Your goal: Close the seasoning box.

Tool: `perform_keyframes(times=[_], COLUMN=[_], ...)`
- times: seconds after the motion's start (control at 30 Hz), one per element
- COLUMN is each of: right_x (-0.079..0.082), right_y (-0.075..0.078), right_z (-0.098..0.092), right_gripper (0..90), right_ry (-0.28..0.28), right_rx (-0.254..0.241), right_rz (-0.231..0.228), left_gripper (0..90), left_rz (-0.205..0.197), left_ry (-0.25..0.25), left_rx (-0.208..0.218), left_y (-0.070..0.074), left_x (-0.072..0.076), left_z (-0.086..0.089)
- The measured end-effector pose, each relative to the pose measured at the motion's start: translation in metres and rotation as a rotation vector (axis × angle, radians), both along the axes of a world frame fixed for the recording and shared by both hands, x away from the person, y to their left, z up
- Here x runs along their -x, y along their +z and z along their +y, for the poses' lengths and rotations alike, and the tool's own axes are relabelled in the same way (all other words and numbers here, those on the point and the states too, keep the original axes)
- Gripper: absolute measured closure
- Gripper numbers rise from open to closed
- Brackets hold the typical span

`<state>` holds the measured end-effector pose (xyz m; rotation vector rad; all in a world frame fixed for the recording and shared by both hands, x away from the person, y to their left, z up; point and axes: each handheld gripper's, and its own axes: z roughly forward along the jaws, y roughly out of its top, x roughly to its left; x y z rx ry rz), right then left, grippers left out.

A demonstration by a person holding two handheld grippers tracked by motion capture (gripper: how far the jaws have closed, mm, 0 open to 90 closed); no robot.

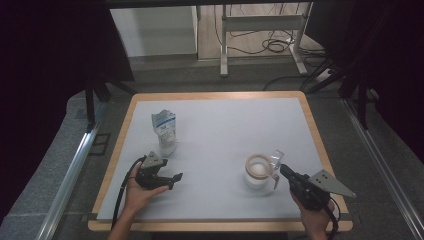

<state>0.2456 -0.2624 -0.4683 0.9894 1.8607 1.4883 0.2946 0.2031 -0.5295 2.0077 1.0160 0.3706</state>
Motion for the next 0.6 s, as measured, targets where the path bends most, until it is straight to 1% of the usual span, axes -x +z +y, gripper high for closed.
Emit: perform_keyframes(times=[0.07, 0.13, 0.17, 0.2, 0.23, 0.27, 0.37, 0.43, 0.5, 0.6], right_x=[-0.003, -0.009, -0.016, -0.019, -0.023, -0.026, -0.028, -0.028, -0.029, -0.029], right_y=[0.001, 0.003, 0.002, 0.002, 0.001, 0.003, 0.012, 0.015, 0.016, 0.016], right_z=[0.008, 0.018, 0.025, 0.028, 0.035, 0.04, 0.056, 0.061, 0.062, 0.06], right_gripper=[90.0, 90.0, 90.0, 90.0, 90.0, 90.0, 90.0, 90.0, 90.0, 90.0], right_ry=[0.016, 0.033, 0.049, 0.058, 0.086, 0.099, 0.112, 0.12, 0.119, 0.118], right_rx=[0.008, 0.027, 0.035, 0.042, 0.048, 0.06, 0.152, 0.177, 0.19, 0.183], right_rz=[0.003, 0.018, 0.046, 0.058, 0.066, 0.075, 0.087, 0.095, 0.103, 0.106], left_gripper=[18.7, 18.8, 18.8, 18.8, 18.9, 18.9, 18.9, 18.9, 18.9, 18.9], left_rz=[0.001, 0.003, 0.003, 0.003, 0.001, -0.001, -0.002, -0.002, -0.004, -0.007], left_ry=[0.003, 0.005, 0.005, 0.004, 0.003, 0.002, 0.0, -0.001, -0.002, -0.001], left_rx=[0.002, 0.001, 0.0, 0.001, 0.001, 0.0, 0.003, 0.001, 0.0, 0.003], left_y=[0.0, 0.0, 0.001, 0.001, 0.001, 0.001, 0.001, 0.001, 0.001, 0.002], left_x=[0.0, 0.0, 0.0, 0.001, 0.001, 0.001, 0.002, 0.002, 0.002, 0.003], left_z=[0.001, 0.001, 0.001, 0.001, 0.001, 0.0, 0.0, 0.0, 0.0, 0.001])
